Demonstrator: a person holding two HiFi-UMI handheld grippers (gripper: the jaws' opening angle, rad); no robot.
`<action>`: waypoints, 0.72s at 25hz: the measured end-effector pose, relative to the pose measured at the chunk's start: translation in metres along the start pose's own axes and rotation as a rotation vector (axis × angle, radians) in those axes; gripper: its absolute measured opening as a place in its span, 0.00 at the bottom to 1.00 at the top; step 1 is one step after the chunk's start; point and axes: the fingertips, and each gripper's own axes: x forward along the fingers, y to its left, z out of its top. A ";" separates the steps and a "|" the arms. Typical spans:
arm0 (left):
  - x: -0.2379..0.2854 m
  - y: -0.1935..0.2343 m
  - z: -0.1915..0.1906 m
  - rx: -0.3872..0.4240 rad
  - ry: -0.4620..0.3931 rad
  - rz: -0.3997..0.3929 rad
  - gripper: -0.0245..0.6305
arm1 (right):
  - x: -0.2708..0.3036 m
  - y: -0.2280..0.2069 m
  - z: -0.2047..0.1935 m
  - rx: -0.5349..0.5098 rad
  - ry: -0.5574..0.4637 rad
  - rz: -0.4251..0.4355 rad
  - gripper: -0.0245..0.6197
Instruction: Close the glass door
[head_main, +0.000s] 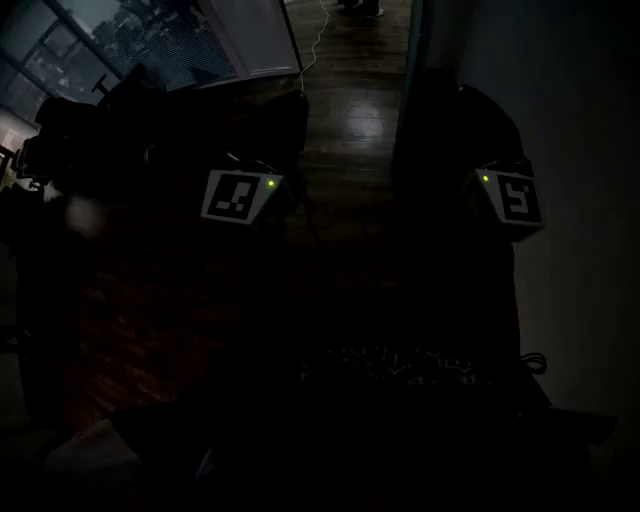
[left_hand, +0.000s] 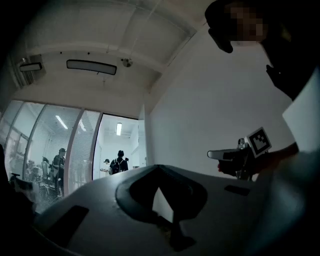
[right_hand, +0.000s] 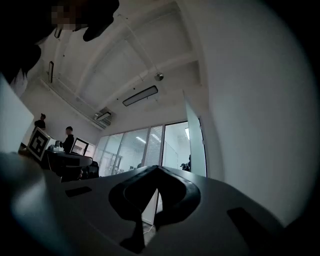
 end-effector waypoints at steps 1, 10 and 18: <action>0.000 0.000 -0.001 0.001 -0.001 0.002 0.04 | 0.000 -0.001 -0.001 0.001 0.001 -0.001 0.04; -0.002 0.000 0.001 0.008 -0.007 0.005 0.04 | -0.002 -0.001 -0.002 -0.004 -0.003 -0.006 0.04; -0.001 -0.001 0.001 0.000 -0.008 0.000 0.04 | -0.001 -0.001 -0.001 -0.002 -0.003 -0.009 0.04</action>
